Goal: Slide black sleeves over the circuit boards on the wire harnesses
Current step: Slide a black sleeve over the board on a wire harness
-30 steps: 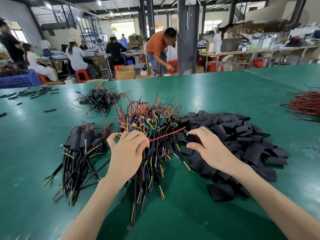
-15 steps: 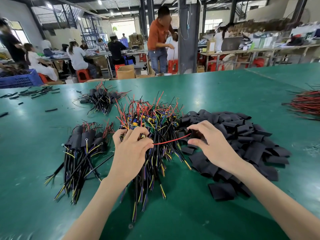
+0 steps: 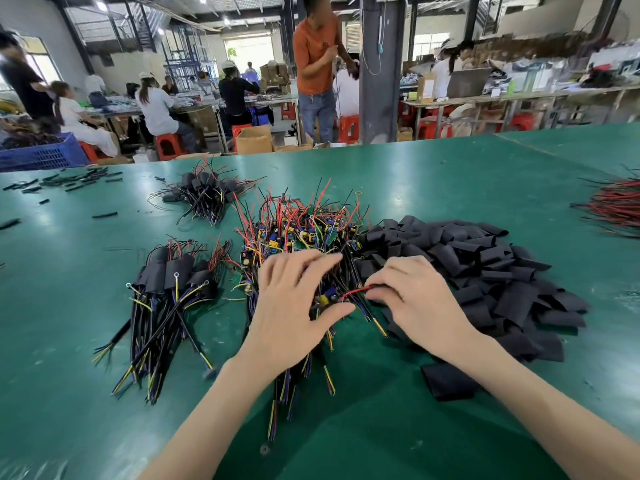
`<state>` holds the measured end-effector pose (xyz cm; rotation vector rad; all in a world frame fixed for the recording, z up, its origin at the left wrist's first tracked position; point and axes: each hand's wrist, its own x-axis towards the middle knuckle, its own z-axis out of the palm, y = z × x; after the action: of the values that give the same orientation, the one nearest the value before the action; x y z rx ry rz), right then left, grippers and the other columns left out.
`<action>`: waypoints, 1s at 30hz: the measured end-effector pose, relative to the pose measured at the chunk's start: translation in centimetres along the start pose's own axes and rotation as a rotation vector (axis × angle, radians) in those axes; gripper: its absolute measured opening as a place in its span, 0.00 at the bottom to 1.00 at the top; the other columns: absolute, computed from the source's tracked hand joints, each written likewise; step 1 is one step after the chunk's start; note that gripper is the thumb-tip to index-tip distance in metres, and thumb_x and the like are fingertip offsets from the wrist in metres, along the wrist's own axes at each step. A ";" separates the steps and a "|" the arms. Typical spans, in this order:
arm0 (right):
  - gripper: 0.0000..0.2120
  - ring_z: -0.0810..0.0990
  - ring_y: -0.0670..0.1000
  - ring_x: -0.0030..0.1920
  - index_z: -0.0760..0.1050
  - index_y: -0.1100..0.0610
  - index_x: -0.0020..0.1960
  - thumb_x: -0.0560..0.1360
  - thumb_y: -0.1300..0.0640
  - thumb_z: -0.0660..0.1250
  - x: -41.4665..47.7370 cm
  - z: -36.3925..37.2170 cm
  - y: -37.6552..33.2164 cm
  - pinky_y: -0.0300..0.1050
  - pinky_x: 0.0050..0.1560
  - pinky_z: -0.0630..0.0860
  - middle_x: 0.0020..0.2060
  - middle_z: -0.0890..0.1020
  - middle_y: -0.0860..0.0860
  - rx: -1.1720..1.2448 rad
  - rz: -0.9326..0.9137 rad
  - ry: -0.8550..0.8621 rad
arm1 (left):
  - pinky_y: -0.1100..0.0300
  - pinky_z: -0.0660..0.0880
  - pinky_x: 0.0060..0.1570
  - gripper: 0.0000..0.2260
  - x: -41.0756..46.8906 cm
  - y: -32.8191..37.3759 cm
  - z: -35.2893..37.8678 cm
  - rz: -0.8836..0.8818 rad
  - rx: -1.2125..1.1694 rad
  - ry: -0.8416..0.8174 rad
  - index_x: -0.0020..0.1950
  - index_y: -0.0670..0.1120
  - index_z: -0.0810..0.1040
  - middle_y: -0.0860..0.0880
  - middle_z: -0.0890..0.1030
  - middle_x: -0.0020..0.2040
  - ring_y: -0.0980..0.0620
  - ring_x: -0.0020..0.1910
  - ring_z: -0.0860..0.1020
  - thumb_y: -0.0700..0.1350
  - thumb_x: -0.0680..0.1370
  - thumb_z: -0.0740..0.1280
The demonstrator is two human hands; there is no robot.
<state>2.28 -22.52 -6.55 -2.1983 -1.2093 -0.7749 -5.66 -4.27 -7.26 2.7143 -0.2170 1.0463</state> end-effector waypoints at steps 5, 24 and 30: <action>0.02 0.76 0.54 0.35 0.82 0.59 0.40 0.68 0.64 0.74 0.2 -0.8 1.4 0.46 0.40 0.67 0.34 0.80 0.52 0.161 0.233 0.040 | 0.57 0.52 0.66 0.19 -0.2 -1.2 0.0 -0.101 -0.023 -0.045 0.53 0.52 0.79 0.55 0.74 0.57 0.53 0.61 0.69 0.63 0.69 0.67; 0.15 0.76 0.52 0.43 0.80 0.57 0.55 0.69 0.53 0.73 -0.1 -0.8 1.2 0.51 0.48 0.71 0.46 0.79 0.51 0.065 0.005 -0.132 | 0.54 0.63 0.62 0.10 0.0 -0.7 0.8 0.067 -0.030 0.055 0.39 0.48 0.82 0.56 0.81 0.35 0.56 0.39 0.75 0.53 0.72 0.68; 0.18 0.77 0.55 0.42 0.79 0.57 0.58 0.70 0.54 0.73 -0.1 -0.8 0.9 0.47 0.48 0.71 0.47 0.78 0.53 0.098 0.007 -0.220 | 0.53 0.63 0.63 0.13 -0.1 -0.7 0.9 0.099 0.009 0.081 0.39 0.49 0.83 0.56 0.79 0.33 0.56 0.40 0.74 0.54 0.75 0.64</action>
<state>2.85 -23.56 -6.24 -2.2493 -1.3135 -0.4695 -5.01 -3.86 -8.12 2.6867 -0.3370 1.1837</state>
